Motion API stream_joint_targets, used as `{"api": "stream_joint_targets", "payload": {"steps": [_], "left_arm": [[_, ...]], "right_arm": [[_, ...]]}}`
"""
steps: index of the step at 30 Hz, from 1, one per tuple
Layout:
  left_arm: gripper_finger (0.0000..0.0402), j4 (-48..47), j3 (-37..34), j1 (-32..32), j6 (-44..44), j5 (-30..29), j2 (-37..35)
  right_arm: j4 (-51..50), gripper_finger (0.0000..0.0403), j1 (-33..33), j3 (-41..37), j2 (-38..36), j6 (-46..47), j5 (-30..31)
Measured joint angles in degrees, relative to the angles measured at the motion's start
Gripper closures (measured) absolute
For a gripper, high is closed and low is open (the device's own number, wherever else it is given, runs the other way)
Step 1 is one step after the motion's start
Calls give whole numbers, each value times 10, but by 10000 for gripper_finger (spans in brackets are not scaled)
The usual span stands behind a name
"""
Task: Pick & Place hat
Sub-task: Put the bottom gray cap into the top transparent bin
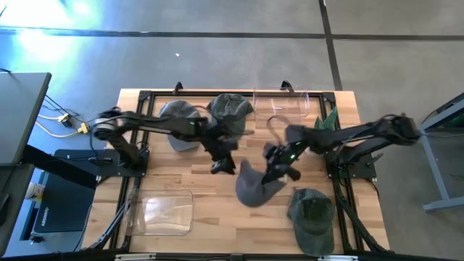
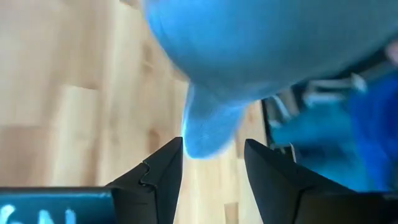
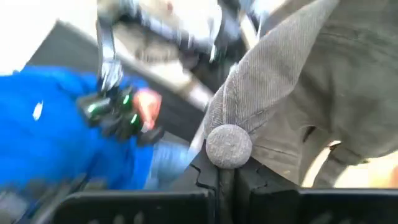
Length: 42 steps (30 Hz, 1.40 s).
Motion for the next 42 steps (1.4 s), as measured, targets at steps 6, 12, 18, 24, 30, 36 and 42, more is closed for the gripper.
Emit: {"api": "stream_joint_targets", "payload": {"steps": [6,12,18,24,30,36,42], "left_arm": [[237,-35,-1,0,-65,-206,-105],[237,3,1,0,-78,-371,-148],[237,13,-1,26,-7,-370,-146],[237,35,-1,54,21,-317,-146],[237,35,-1,64,34,-288,-146],[237,15,-1,74,18,-330,-146],[237,-61,-1,132,3,-333,-128]], "right_arm": [[-44,399,-58,0,-131,27,197],[-68,400,-159,28,-180,36,307],[-225,400,-291,118,-149,-28,290],[-406,397,-413,205,-93,-141,288],[-447,399,-483,242,-41,-188,264],[-451,400,-497,245,32,-204,249],[-377,398,-485,245,104,-178,275]]}}
